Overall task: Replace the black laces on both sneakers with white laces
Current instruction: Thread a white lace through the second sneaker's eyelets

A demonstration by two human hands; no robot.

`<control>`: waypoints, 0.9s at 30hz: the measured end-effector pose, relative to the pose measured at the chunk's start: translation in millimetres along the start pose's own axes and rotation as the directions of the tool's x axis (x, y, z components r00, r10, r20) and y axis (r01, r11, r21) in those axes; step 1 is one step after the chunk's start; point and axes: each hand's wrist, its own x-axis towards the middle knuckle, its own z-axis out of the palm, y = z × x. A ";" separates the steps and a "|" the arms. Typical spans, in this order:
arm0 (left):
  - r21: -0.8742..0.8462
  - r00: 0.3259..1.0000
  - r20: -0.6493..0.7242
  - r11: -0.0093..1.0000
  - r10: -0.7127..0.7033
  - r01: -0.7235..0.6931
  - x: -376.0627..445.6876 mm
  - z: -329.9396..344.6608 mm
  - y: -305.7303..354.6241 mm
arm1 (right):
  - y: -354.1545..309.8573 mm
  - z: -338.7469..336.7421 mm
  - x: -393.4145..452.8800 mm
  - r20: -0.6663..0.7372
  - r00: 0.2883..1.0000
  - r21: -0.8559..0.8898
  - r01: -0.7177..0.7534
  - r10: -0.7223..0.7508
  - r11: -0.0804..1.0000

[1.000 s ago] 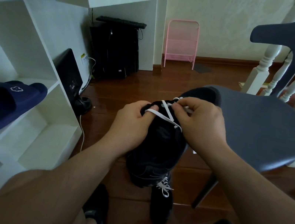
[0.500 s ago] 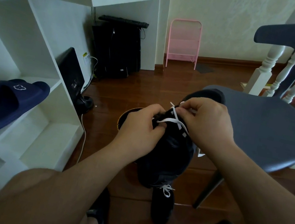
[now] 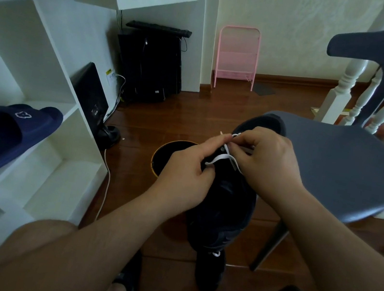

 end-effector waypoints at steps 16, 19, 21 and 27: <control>-0.086 0.939 -0.336 0.995 -0.077 0.051 8.8 -7.3 -7.7 | -9.1 -6.4 -12.4 0.209 0.955 -0.170 -0.177 0.211 0.969; -0.177 0.977 -0.213 0.984 -0.016 -0.023 3.6 -0.9 -1.3 | 1.8 -2.7 -10.8 0.100 0.968 -0.033 -0.226 0.228 0.974; -0.373 0.986 -0.154 0.928 -0.062 0.000 4.0 -1.4 10.1 | 9.0 -3.0 -7.6 0.054 0.960 -0.008 -0.273 0.273 0.962; -0.889 0.804 -0.176 0.443 -0.568 0.119 26.9 -38.1 9.4 | 19.4 2.7 -10.4 -0.015 0.988 -0.038 -0.155 0.155 0.987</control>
